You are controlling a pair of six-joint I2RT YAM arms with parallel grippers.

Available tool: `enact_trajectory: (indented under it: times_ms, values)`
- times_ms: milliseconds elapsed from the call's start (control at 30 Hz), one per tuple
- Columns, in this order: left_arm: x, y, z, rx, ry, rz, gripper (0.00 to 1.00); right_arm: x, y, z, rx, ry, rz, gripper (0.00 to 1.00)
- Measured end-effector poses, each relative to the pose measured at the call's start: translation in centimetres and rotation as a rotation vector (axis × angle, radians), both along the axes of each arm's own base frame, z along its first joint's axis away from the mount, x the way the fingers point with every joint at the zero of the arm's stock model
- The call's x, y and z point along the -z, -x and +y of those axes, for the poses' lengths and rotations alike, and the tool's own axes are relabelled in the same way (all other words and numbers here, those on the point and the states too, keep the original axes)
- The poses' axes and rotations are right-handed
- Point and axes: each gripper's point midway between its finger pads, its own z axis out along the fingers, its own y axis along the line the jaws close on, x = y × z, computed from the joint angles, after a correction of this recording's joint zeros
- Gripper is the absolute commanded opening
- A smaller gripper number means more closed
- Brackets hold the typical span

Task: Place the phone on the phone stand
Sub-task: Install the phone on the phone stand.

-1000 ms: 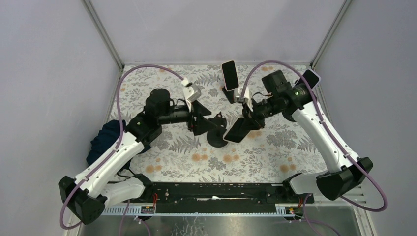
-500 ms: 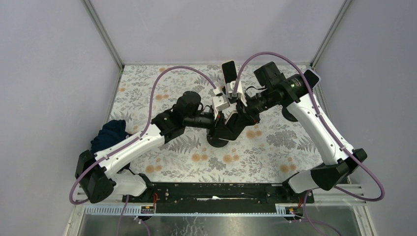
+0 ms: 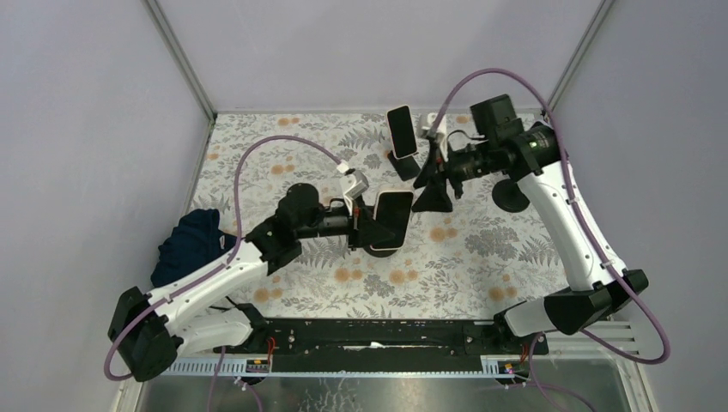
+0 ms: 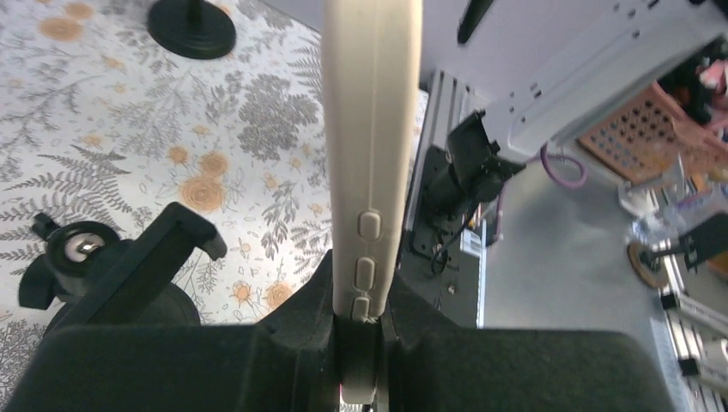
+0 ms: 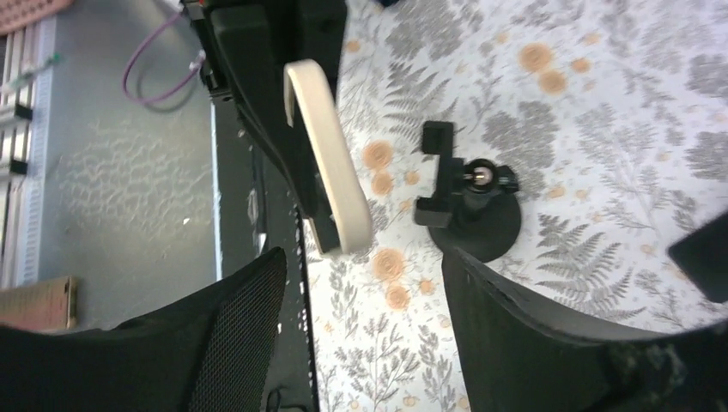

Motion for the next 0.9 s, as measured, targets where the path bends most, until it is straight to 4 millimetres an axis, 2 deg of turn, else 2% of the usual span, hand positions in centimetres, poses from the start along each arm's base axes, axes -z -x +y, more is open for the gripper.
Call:
enact_trajectory:
  times_ms: [67,133,333,367,467,633,700,833,900]
  values:
    - [-0.3,-0.3,0.5,-0.052,0.042,0.013,0.00,-1.0,-1.0,-0.5,0.045,-0.055,0.005,0.80]
    - [-1.1,-0.7,0.7,-0.099,0.095,0.015,0.00,-1.3,-0.8,-0.5,0.057,-0.127,0.031,0.81]
    - [-5.0,-2.2,1.0,-0.201,0.263,-0.005,0.00,1.7,1.8,0.6,0.025,-0.238,0.224,0.80]
    - [-6.1,-2.5,1.0,-0.215,0.309,-0.013,0.00,2.1,1.8,0.9,0.022,-0.248,0.250,0.79]
    - [-7.1,-2.8,0.8,-0.221,0.352,-0.013,0.00,2.1,2.0,1.8,-0.002,-0.276,0.284,0.71]
    - [-7.2,-3.2,0.1,-0.211,0.383,0.023,0.00,0.9,2.7,3.1,-0.069,-0.319,0.284,0.43]
    - [-7.5,-3.1,0.0,-0.202,0.400,0.026,0.00,0.7,2.6,3.2,-0.069,-0.326,0.294,0.41]
    - [-8.3,-2.9,0.1,-0.194,0.429,0.024,0.00,0.2,2.6,3.3,-0.087,-0.346,0.314,0.48]
    - [-8.5,-2.9,0.1,-0.193,0.436,0.025,0.00,0.1,2.8,3.3,-0.101,-0.355,0.322,0.44]
